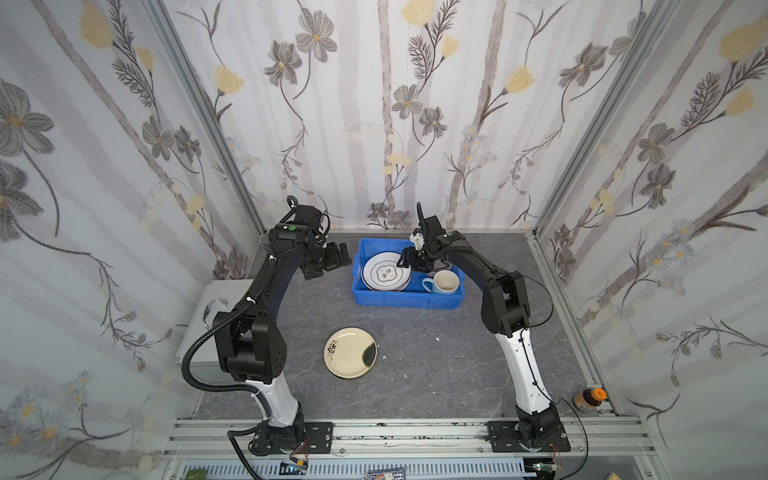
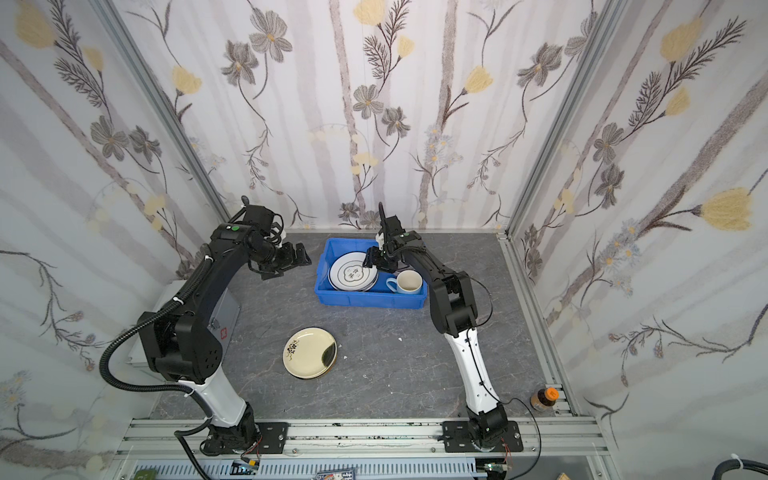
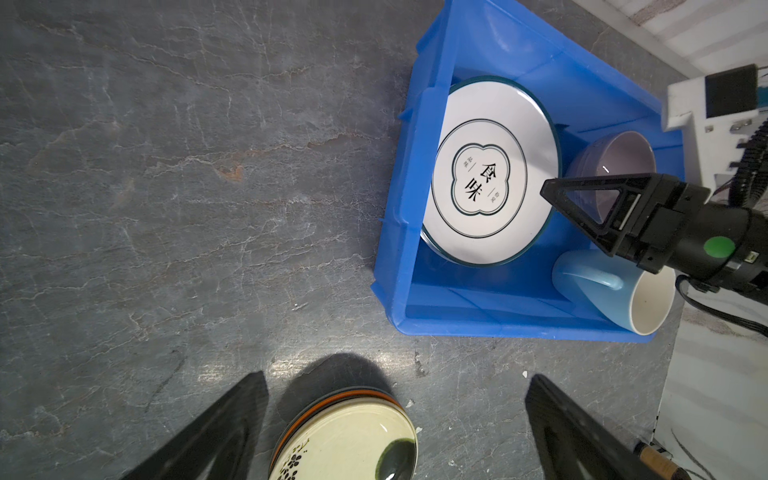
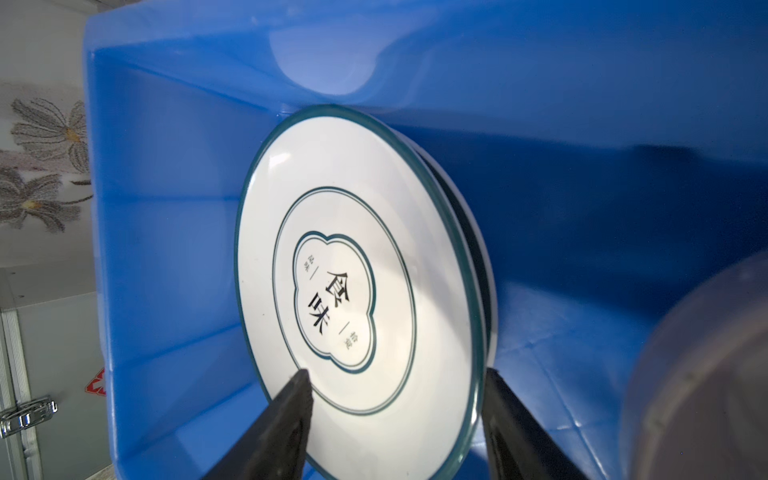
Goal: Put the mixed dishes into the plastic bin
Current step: 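Lower the teal-rimmed plate into the bin onto the green-rimmed plate with the right gripper, then move both grippers from the bin down to the cream plate stack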
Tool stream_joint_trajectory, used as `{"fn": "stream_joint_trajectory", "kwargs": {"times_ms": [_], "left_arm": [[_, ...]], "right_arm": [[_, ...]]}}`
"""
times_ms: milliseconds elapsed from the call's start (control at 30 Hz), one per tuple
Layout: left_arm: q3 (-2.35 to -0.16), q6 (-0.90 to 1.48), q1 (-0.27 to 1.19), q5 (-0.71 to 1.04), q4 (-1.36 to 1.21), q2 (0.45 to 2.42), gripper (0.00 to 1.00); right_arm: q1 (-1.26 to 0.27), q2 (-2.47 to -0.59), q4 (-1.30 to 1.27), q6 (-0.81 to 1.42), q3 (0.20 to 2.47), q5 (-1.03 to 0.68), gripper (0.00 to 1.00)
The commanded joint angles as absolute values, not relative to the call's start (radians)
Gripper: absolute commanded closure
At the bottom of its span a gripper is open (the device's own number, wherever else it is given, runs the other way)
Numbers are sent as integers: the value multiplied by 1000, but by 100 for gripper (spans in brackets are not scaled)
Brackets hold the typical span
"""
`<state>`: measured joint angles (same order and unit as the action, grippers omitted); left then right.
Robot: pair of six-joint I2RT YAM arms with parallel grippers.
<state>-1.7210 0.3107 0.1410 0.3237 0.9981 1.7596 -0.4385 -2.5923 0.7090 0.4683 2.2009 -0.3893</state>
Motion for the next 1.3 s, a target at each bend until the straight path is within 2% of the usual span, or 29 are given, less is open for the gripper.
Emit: {"fn": "stream_joint_trajectory", "kwargs": {"times_ms": [0, 200, 533, 767, 967, 1033, 1133, 1267], "left_arm": [[-1716, 319, 140, 345, 968, 1753, 0], [-1688, 340, 140, 355, 949, 1734, 0], [-1592, 354, 143, 335, 950, 1661, 0], [-1335, 405, 143, 279, 936, 1468, 2], [-1040, 520, 167, 263, 906, 1220, 11], [-960, 565, 190, 244, 906, 1148, 17], [-854, 642, 230, 221, 908, 1060, 32], [-762, 726, 302, 178, 917, 982, 37]], "right_arm": [[-439, -2560, 730, 425, 2210, -333, 36], [-440, -2550, 781, 396, 2209, -300, 37], [-470, -2513, 836, 361, 2209, -307, 48], [-531, -2364, 875, 326, 2196, -271, 53], [-623, -2191, 840, 306, 2004, -274, 55], [-660, -2139, 819, 305, 1926, -276, 55], [-712, -2069, 774, 315, 1798, -276, 55], [-778, -2000, 708, 339, 1636, -285, 56]]}}
